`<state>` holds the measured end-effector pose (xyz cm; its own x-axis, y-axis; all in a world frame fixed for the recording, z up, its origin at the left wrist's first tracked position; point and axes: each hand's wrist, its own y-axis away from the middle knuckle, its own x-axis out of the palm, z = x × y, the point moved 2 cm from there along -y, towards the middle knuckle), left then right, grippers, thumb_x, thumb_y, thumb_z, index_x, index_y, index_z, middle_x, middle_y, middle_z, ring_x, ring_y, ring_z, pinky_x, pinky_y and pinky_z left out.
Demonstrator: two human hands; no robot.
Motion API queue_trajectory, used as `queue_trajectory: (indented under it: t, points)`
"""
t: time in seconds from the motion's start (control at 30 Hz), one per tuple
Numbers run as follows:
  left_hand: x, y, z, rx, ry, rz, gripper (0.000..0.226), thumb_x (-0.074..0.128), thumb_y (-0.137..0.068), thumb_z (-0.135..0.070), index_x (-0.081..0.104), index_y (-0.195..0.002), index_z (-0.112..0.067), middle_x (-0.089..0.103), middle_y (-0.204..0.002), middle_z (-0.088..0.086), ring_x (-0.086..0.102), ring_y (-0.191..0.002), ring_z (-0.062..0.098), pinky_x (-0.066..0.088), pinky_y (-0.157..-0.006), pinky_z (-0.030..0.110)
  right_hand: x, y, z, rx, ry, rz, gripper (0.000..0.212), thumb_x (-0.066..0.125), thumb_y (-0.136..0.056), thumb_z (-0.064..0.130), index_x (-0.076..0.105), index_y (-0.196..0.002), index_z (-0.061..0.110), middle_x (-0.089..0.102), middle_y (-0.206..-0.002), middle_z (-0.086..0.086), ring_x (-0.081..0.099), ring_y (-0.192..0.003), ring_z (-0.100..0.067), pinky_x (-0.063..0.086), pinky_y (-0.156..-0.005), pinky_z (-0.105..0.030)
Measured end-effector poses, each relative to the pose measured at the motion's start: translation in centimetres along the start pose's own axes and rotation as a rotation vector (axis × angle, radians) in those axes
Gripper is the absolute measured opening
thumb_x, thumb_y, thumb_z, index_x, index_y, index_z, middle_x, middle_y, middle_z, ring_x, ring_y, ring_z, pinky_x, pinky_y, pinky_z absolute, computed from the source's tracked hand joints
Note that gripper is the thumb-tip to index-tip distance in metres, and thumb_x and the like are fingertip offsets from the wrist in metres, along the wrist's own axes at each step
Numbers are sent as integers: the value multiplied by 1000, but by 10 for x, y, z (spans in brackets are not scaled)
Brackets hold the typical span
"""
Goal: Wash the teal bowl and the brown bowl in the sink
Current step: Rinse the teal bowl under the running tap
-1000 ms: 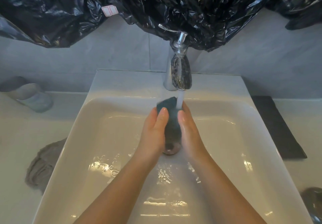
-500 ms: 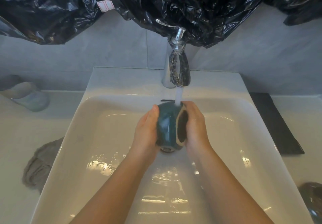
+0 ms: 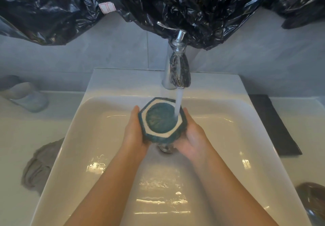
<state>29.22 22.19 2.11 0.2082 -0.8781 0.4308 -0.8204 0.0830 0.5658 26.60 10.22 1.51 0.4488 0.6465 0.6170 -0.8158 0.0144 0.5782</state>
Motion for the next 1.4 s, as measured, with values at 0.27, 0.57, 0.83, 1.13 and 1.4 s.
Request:
queue_trajectory:
  t: [0.27, 0.57, 0.83, 1.13, 1.4]
  points:
    - [7, 3, 12, 677, -739, -11, 46, 27, -91, -46, 46, -128, -25, 55, -121, -1, 53, -115, 18, 46, -95, 40, 10, 7, 8, -339, 244, -147, 32, 43, -102, 33, 65, -84, 17, 69, -73, -1, 64, -67, -16, 52, -60, -26]
    - [11, 9, 13, -169, -2, 393, 77, 58, -77, -66, 49, -134, -15, 59, -129, 19, 59, -117, 35, 50, -89, 58, 9, 24, 9, -836, 753, 26, 43, 48, -94, 28, 55, -52, 34, 51, -51, 16, 47, -52, 2, 38, -54, -9]
    - [16, 8, 9, -21, 173, 420, 73, 74, -75, -24, 40, -140, -23, 59, -121, 15, 64, -96, 27, 57, -74, 42, 4, 13, 9, -844, 747, -77, 21, 50, -87, 32, 62, -69, 35, 64, -98, 12, 62, -93, -14, 48, -81, -32]
    - [6, 11, 11, 235, -109, 548, 81, 56, -79, -3, 26, -148, -32, 67, -120, -3, 62, -115, 24, 46, -101, 44, -5, 5, 8, -325, 213, -152, 36, 44, -99, 9, 57, -131, 15, 66, -124, -14, 65, -111, -31, 57, -85, -42]
    - [-4, 18, -3, 497, -799, 480, 60, 52, -93, -26, 28, -147, -37, 27, -157, -5, 31, -141, 10, 31, -114, 43, -12, 5, 19, -416, 352, -258, 27, 45, -91, 5, 70, -98, 14, 70, -89, -9, 64, -82, -25, 52, -62, -31]
